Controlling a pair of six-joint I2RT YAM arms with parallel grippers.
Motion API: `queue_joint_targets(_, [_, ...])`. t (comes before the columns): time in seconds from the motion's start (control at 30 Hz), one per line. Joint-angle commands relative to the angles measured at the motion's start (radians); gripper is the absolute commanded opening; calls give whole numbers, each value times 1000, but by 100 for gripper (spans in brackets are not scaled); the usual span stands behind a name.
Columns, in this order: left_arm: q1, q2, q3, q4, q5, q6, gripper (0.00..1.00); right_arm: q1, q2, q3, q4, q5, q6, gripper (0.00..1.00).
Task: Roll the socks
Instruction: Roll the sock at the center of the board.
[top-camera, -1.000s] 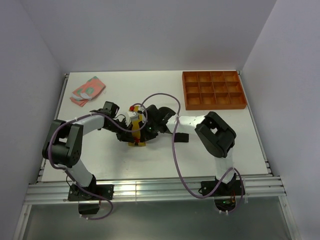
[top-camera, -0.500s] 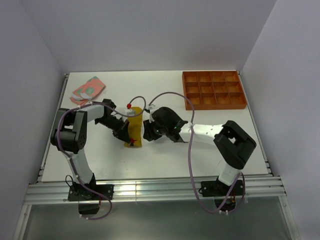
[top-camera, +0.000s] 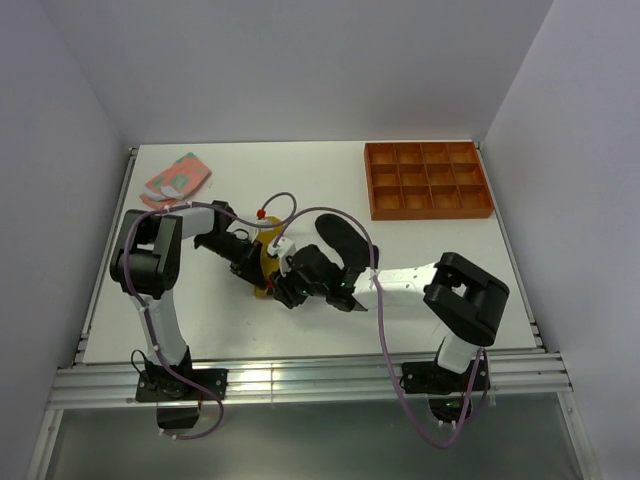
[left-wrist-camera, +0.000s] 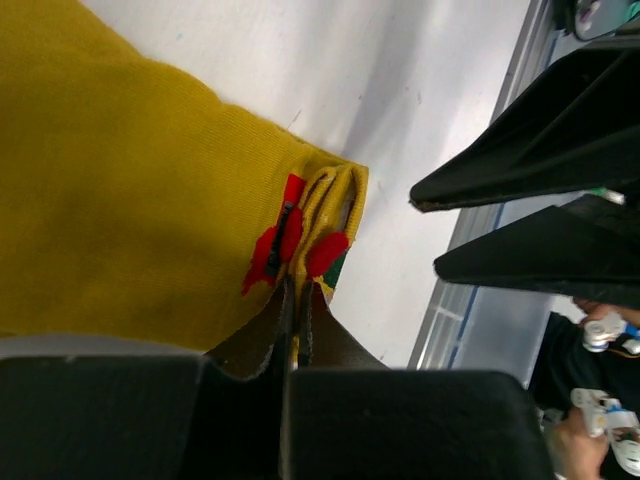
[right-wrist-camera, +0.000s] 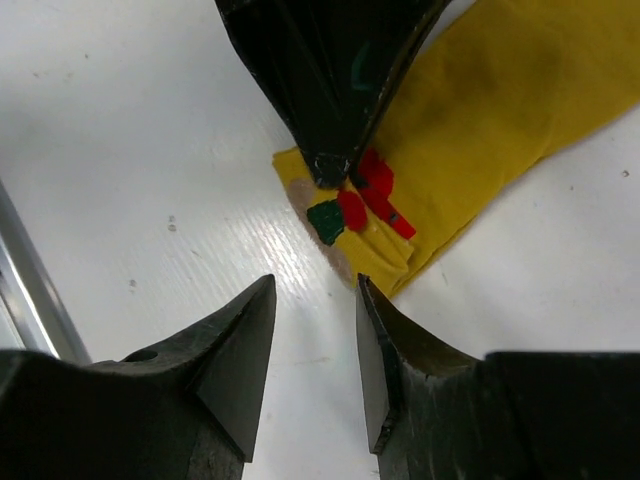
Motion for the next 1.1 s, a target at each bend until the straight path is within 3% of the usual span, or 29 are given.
queue_joint_targets(0.0, [-33,21,26,37,67,-63,0,11,-50,-7,71,22,-67,46])
queue_joint_targets(0.2, [-92,38,40,94,61,-144,0,45,-37,10,22,63,-122,47])
queue_joint_targets(0.43, [-94,73,47,74,54,-140,0,80,-11,27,-15,92,-184,49])
queue_joint_targets(0.8, [-77,159,141,-136,40,-23,0,86,62,78,-46,149,-238,53])
queue_joint_targets(1.07, [-73,211,182,-200,17,9,0,100,92,82,-63,173,-250,53])
